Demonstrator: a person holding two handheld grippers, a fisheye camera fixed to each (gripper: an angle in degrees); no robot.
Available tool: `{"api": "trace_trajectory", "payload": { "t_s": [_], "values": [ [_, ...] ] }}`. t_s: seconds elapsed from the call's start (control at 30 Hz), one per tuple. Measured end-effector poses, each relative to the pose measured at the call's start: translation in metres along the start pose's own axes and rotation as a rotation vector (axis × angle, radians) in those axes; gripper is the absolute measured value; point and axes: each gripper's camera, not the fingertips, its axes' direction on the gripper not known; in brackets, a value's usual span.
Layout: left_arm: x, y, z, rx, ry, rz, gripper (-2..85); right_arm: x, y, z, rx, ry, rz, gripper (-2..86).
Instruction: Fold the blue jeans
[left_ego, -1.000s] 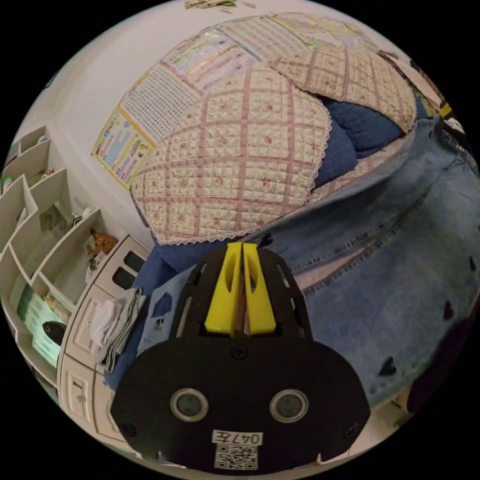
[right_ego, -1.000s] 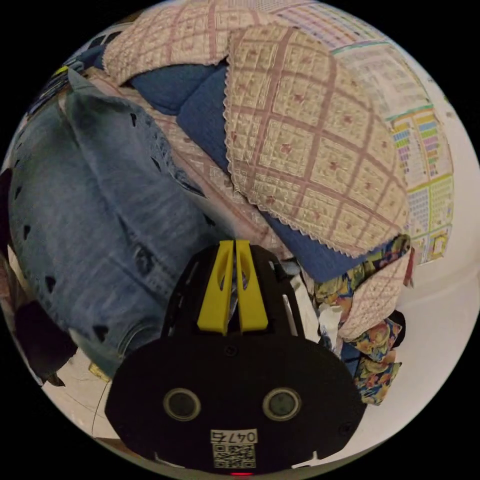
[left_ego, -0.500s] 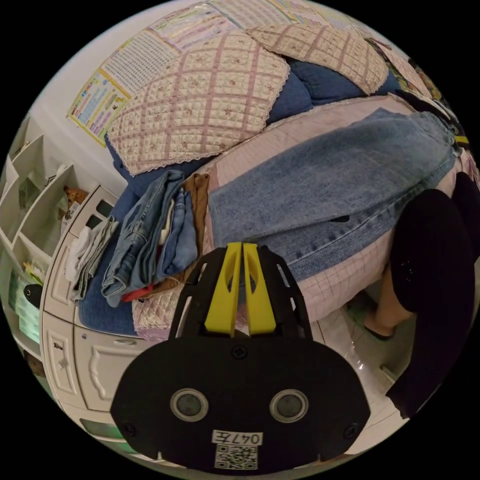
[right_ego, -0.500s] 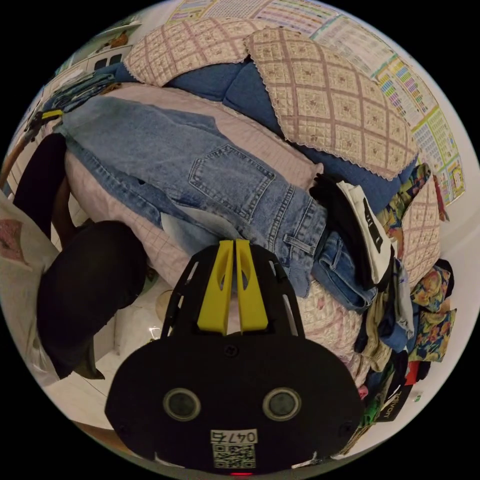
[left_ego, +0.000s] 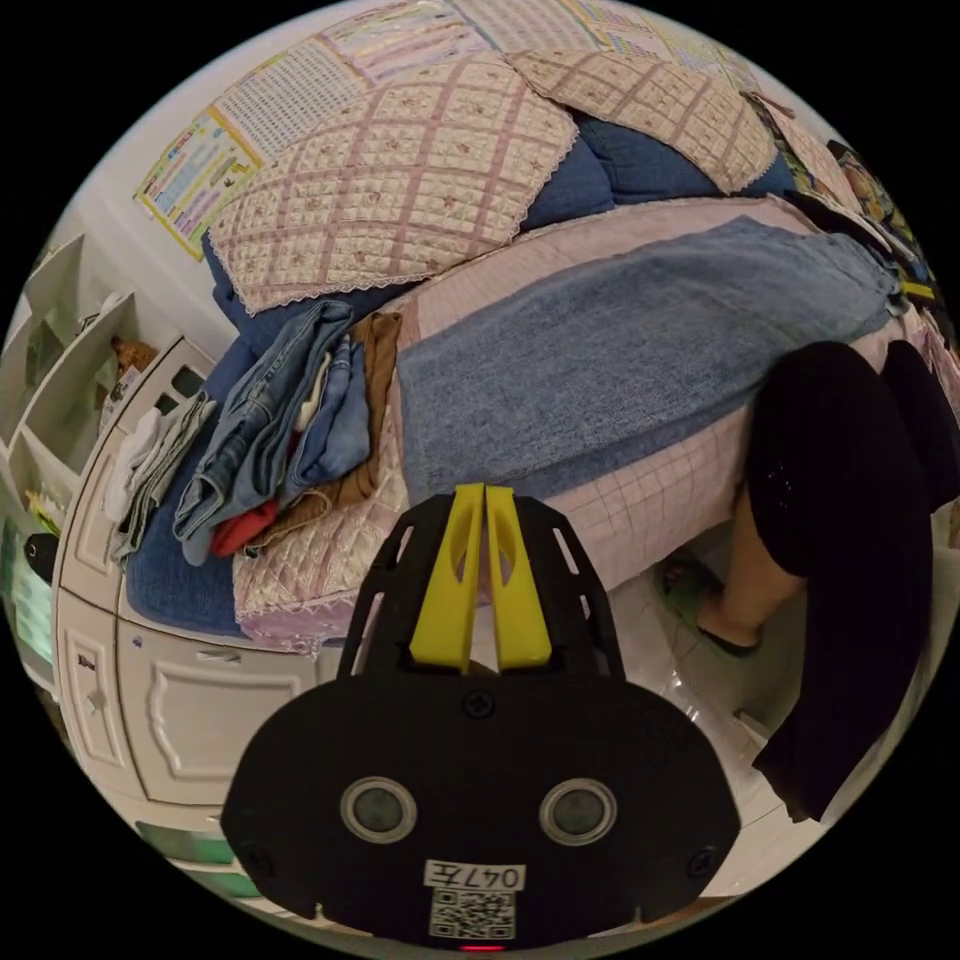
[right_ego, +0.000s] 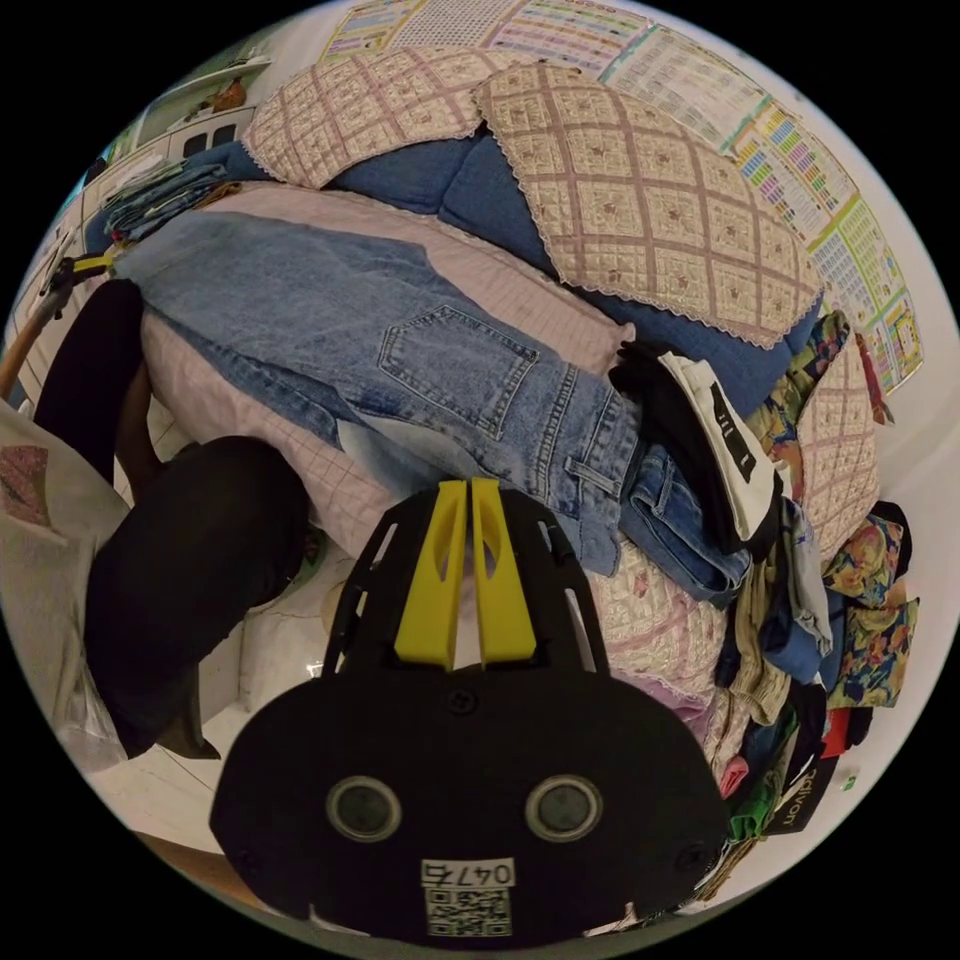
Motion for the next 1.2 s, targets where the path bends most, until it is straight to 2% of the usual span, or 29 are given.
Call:
{"api": "trace_trajectory", "payload": {
  "t_s": [0.2, 0.43, 0.87, 0.97, 1.07, 1.2],
  "values": [
    [0.027, 0.019, 0.015, -0.052, 0.009, -0.001, -0.8, 0.001, 0.032, 0.005, -0.063, -0.018, -0.023, 13.2],
    [0.05, 0.048, 0.0, -0.007, 0.007, -0.039, -0.8, 0.011, 0.068, -0.023, 0.046, -0.016, 0.057, 13.9],
    [0.097, 0.081, 0.005, -0.05, 0.023, -0.022, -0.6, -0.003, 0.096, -0.017, 0.003, 0.005, -0.006, 13.5],
    [0.105, 0.09, 0.003, -0.042, 0.031, -0.065, 0.1, -0.009, 0.095, 0.004, -0.076, -0.043, 0.048, 13.1],
    [0.106, 0.106, -0.005, -0.019, 0.069, -0.147, 2.7, -0.01, 0.1, -0.003, -0.05, -0.088, 0.102, 12.5],
    [0.101, 0.134, -0.033, 0.068, 0.099, -0.303, 4.3, -0.002, 0.129, -0.019, 0.049, -0.052, 0.35, 11.3]
  ]
}}
